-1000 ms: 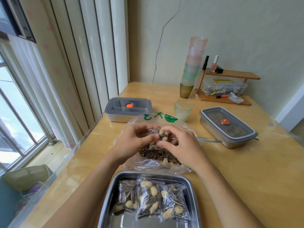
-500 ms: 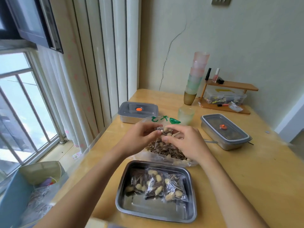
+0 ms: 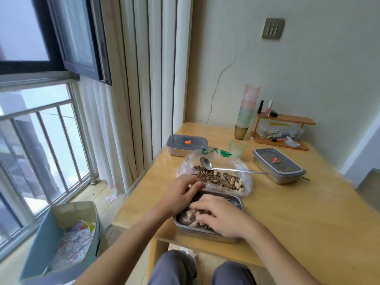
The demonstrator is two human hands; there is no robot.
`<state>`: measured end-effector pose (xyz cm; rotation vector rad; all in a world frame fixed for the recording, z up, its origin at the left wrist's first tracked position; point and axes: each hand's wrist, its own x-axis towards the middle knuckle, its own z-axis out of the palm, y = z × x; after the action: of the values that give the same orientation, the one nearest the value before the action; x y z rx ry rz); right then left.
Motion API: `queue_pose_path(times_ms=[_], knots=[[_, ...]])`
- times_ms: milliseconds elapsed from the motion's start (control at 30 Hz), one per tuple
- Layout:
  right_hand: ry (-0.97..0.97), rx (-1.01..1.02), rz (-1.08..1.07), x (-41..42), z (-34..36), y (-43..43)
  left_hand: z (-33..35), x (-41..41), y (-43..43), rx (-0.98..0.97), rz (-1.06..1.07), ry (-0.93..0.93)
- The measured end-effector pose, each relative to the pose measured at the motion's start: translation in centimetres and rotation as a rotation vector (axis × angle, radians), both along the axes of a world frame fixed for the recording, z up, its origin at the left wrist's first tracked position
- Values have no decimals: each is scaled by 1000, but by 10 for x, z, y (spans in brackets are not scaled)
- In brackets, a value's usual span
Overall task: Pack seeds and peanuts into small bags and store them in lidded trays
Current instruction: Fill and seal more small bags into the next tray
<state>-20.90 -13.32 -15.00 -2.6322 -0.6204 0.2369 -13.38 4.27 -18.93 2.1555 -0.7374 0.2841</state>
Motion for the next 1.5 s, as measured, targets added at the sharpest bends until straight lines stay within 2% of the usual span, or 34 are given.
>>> queue_pose_path(times_ms=[100,167,233,433,567,667,767,833,900,1000,1067,1267,1500], knots=[[-74,37,-93,-4,-2,10,-4,0,1,-66,10,58],[-212,-45,-124,-5,-3,13,-5,-2,3,-156,-25,191],[-258,-49,-126,-6,-4,18,-8,-3,4,-231,-47,292],[-157,88,-99,-2,-16,23,-15,-3,4,-362,-43,386],[-65,112,-91,0,-4,9,-8,-5,5,-355,-58,390],[-22,316,-261,9,16,-21,-5,-3,6,-305,-89,407],[-109,473,-529,28,30,-63,-3,5,7,-306,-51,451],[-174,428,-638,43,24,-88,1,14,5,-284,-34,423],[-190,297,-650,59,11,-104,4,27,-1,-237,-7,326],[-227,171,-614,81,-9,-108,4,52,-11,-43,39,164],[-269,134,-619,95,-16,-107,2,67,-16,49,31,130],[-312,91,-657,145,-16,-117,-12,99,-18,177,34,86],[-488,161,-619,211,11,-132,-36,109,-21,134,35,6]])
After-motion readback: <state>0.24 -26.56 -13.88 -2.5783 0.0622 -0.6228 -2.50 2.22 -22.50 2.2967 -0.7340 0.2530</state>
